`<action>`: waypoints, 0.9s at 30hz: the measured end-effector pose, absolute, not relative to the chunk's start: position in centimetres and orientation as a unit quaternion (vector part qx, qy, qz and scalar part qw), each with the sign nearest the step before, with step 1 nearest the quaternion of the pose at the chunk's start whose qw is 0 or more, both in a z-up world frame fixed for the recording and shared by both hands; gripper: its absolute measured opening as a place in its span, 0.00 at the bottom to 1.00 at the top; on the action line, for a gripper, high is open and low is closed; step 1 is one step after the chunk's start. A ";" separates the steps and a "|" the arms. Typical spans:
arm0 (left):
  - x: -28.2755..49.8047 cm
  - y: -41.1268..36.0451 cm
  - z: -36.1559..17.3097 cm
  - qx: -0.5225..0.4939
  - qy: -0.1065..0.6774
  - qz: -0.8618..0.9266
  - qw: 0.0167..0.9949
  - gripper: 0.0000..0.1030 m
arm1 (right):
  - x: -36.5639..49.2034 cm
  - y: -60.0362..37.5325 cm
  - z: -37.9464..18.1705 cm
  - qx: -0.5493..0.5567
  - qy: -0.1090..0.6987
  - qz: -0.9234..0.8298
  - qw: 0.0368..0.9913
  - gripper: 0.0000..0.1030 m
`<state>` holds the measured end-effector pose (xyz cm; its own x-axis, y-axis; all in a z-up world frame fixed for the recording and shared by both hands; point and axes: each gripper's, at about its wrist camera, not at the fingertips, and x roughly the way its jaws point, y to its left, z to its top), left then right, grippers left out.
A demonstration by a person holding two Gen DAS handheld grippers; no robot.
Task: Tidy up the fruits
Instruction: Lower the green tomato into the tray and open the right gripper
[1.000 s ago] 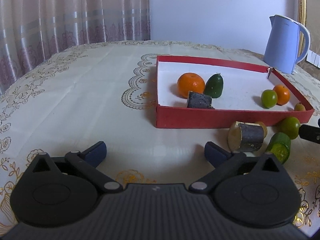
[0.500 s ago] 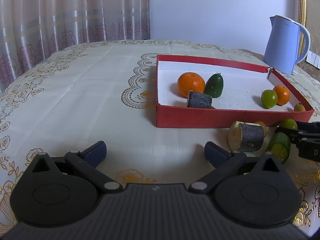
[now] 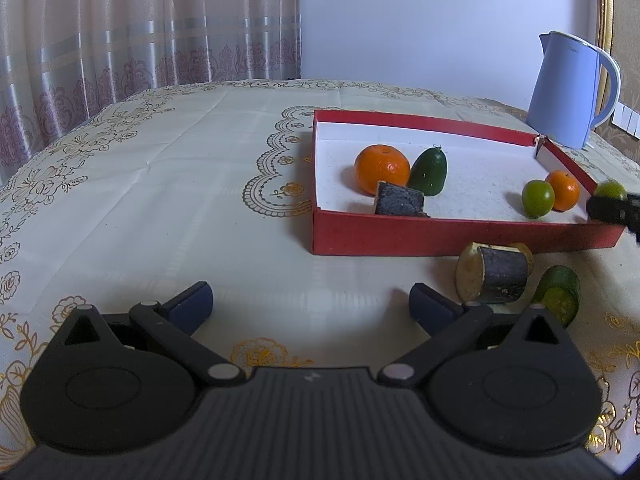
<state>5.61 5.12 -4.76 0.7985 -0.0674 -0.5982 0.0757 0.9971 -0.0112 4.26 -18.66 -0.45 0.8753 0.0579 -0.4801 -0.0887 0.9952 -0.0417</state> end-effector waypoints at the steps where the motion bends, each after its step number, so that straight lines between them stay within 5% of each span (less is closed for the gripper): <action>1: 5.6 5.1 -4.8 0.006 0.315 -0.038 0.948 1.00 | 4.8 -18.9 -0.4 -0.030 0.248 0.034 0.968 0.32; 22: 5.6 5.1 -4.8 0.006 0.315 -0.038 0.948 1.00 | 9.3 -19.1 -2.6 -0.051 0.276 0.006 0.960 0.32; 27: 5.6 5.1 -4.8 0.006 0.315 -0.038 0.948 1.00 | 9.2 -19.4 -2.6 -0.044 0.279 0.008 0.959 0.40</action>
